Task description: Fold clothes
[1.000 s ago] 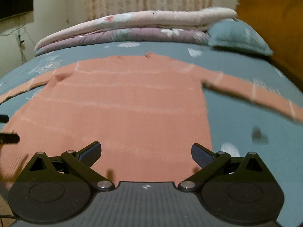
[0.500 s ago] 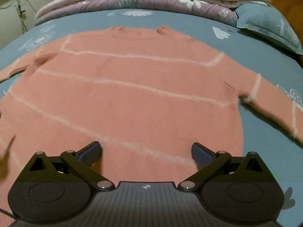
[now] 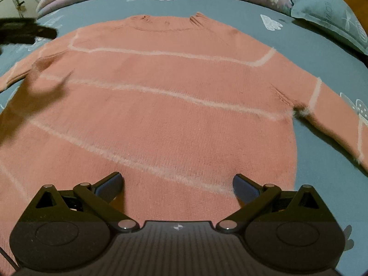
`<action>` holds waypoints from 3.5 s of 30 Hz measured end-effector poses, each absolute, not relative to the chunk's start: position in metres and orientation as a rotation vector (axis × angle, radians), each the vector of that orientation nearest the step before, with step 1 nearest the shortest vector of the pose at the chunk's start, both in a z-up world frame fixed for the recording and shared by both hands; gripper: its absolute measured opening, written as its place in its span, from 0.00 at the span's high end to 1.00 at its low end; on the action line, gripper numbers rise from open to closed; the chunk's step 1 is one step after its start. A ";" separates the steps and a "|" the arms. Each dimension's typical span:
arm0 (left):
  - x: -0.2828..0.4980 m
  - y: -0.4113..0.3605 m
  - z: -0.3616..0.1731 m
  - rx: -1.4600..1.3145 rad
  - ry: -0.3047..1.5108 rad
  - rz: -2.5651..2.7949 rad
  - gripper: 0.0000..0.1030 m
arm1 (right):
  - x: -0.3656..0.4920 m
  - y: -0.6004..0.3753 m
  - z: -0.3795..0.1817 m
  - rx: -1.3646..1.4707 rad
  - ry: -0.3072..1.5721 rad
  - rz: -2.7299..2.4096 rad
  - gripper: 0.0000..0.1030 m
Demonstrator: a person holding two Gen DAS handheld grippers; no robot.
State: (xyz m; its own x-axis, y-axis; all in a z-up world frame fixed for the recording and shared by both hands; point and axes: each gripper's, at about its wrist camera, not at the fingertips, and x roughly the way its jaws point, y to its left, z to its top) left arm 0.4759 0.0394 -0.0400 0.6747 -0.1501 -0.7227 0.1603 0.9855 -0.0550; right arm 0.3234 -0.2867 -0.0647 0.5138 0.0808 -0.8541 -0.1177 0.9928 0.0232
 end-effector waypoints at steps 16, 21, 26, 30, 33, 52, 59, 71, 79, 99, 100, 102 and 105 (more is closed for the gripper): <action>0.542 0.049 -0.065 -0.070 0.899 -0.322 0.01 | 0.322 -0.282 -0.062 -0.007 1.032 0.054 0.00; 0.580 0.039 -0.088 -0.001 0.918 -0.290 0.01 | 0.319 -0.281 -0.062 0.000 1.020 0.042 0.00; 0.590 0.035 -0.077 0.025 0.932 -0.228 0.01 | 0.317 -0.282 -0.063 0.000 1.011 0.047 0.00; 0.546 0.025 -0.050 0.049 0.894 -0.286 0.01 | 0.320 -0.284 -0.059 0.003 1.019 0.055 0.00; 0.502 0.017 -0.038 0.084 0.882 -0.344 0.01 | 0.326 -0.301 -0.045 0.031 0.974 0.052 0.00; 0.411 -0.062 -0.064 0.145 1.040 -0.417 0.01 | 0.325 -0.567 -0.043 0.243 0.658 -0.519 0.00; 0.411 -0.080 -0.078 0.171 1.098 -0.416 0.01 | 0.318 -0.615 -0.081 0.252 0.668 -0.590 0.00; 0.412 -0.084 -0.082 0.198 1.117 -0.405 0.01 | 0.315 -0.638 -0.079 0.327 0.643 -0.552 0.00; 0.414 -0.082 -0.083 0.183 1.107 -0.405 0.01 | 0.284 -0.651 -0.055 0.406 0.573 -0.652 0.00; 0.450 0.000 -0.047 -0.026 0.909 -0.287 0.01 | 0.367 -0.351 -0.036 0.100 0.806 0.096 0.00; 0.455 0.005 -0.045 -0.034 0.896 -0.279 0.01 | 0.369 -0.339 -0.038 0.085 0.819 0.119 0.00; 0.467 0.010 -0.042 -0.040 0.874 -0.281 0.01 | 0.373 -0.318 -0.043 0.069 0.838 0.170 0.00; 0.489 0.013 -0.039 -0.038 0.835 -0.297 0.01 | 0.379 -0.295 -0.051 0.047 0.869 0.219 0.00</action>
State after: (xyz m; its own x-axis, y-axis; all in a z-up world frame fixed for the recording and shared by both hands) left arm 0.4893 0.0134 -0.0388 0.6323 -0.2739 -0.7247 0.2445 0.9581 -0.1488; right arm 0.3793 -0.2952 -0.0514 0.6247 0.2102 -0.7521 -0.1718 0.9765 0.1302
